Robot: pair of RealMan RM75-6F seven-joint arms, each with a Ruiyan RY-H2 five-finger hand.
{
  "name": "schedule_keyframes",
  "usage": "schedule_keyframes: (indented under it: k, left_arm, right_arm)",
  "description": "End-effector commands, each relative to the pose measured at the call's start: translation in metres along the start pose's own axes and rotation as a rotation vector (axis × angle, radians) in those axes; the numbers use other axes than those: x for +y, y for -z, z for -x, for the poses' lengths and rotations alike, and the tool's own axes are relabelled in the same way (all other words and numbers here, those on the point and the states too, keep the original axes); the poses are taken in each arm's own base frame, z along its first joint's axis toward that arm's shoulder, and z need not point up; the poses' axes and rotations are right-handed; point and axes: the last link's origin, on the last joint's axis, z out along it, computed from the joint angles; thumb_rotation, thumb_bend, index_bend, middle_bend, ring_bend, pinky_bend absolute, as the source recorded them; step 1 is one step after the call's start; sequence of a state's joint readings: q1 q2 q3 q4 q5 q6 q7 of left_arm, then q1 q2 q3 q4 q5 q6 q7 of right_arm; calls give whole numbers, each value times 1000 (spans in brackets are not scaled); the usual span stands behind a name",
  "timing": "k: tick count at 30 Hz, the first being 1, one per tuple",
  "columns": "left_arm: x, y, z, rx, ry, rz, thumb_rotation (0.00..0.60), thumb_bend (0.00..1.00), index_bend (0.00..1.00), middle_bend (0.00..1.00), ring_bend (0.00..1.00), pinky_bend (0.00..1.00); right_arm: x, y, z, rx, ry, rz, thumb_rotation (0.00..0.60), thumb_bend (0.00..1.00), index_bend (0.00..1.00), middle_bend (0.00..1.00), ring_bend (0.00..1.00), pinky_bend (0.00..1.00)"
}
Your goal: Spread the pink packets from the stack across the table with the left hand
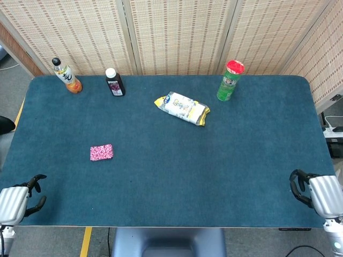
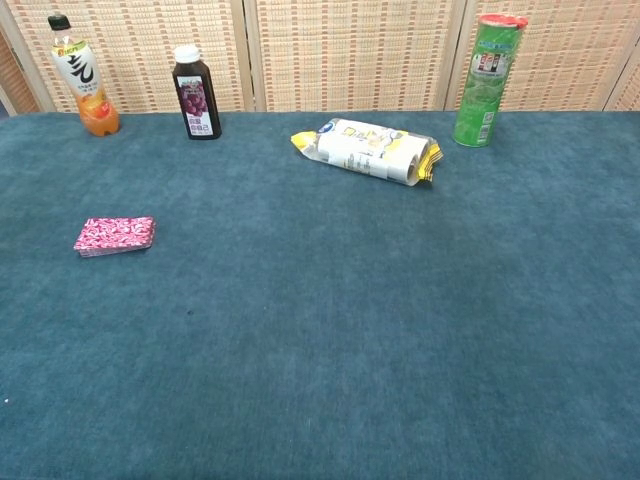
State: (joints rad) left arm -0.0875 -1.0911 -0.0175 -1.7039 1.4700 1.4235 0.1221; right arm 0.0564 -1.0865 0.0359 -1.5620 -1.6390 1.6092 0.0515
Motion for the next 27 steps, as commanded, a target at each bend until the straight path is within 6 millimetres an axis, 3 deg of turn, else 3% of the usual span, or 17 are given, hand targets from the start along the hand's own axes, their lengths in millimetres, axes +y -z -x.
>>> schedule_keyframes:
  k: [1,4,7,17,27]
  left_arm:
    - [9,-11,-1,9,0,14,600,341,270,692,777,724]
    - [22,-30,-1,21,-45,40,600,343,256,899,956,918]
    - [41,-50,3,8,-84,65,600,347,234,999,1000,1000]
    - [99,-113,19,-155,-111,-18,600,346,121,1000,1000,1000]
    - [138,-155,43,-220,-60,-233,600,351,164,1000,1000,1000]
  right_arm:
    - [2,2,-8,81,19,39,600,375,921,761,857,1000]
    - [5,4,-13,117,21,67,600,430,951,777,876,1000]
    - [6,4,-18,139,-17,72,600,433,958,782,882,1000]
    - [6,5,-18,102,-58,34,600,433,958,782,882,1000]
    - [7,5,-20,100,-80,23,600,433,952,782,881,1000]
